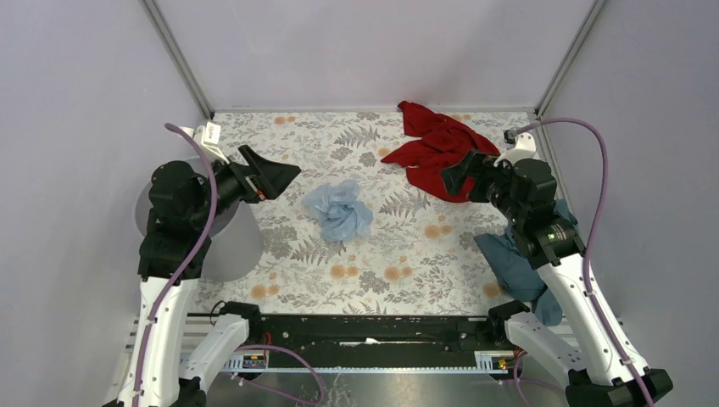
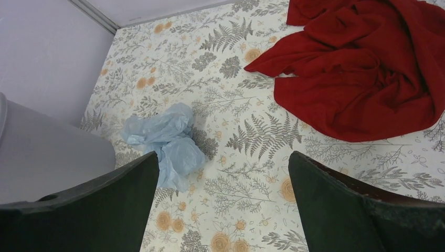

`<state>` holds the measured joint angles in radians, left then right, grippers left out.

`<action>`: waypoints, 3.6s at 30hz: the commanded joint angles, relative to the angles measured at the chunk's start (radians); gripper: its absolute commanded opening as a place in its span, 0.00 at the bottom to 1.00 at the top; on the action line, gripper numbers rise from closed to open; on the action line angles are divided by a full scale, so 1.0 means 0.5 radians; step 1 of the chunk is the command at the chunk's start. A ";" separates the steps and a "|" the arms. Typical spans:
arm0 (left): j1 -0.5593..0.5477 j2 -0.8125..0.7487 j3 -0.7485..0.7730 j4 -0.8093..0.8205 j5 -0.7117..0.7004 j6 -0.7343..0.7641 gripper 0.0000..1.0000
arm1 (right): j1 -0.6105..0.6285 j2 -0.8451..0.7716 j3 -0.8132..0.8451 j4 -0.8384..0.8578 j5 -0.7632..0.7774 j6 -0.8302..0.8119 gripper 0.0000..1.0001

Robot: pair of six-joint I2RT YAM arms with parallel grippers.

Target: Put the trash bags into the trash bin

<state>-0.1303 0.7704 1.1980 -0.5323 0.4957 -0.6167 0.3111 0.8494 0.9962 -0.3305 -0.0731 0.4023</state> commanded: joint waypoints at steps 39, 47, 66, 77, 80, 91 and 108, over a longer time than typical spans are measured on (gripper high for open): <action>-0.761 -0.121 -0.223 -0.188 -0.733 0.149 0.99 | 1.220 1.855 0.786 0.090 0.576 -0.327 0.94; -0.761 -0.138 -0.168 -0.300 -0.862 0.242 0.99 | 1.304 2.191 1.026 0.273 0.952 -0.358 0.85; -0.990 0.242 -0.245 -0.032 -0.570 -0.111 0.99 | 0.990 1.557 -0.409 2.459 -0.038 -0.640 0.04; -1.508 0.913 0.079 -0.332 -1.890 -0.068 0.99 | 0.698 1.157 -0.764 2.340 -0.833 -0.600 0.00; -1.509 0.889 0.025 -0.281 -1.947 -0.141 0.99 | 0.660 1.120 -0.830 2.397 -0.882 -0.594 0.00; -1.396 0.977 -0.108 -0.092 -1.770 -0.241 0.99 | 0.618 0.879 -1.055 2.621 -1.067 -0.454 0.00; -1.266 0.544 -0.419 0.418 -1.326 -0.209 0.00 | 0.628 0.866 -1.194 2.682 -0.073 0.038 0.88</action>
<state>-0.7708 1.0512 0.9943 -0.4206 -0.2352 -0.7254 0.6235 1.2499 0.3832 0.9302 -0.2146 0.3340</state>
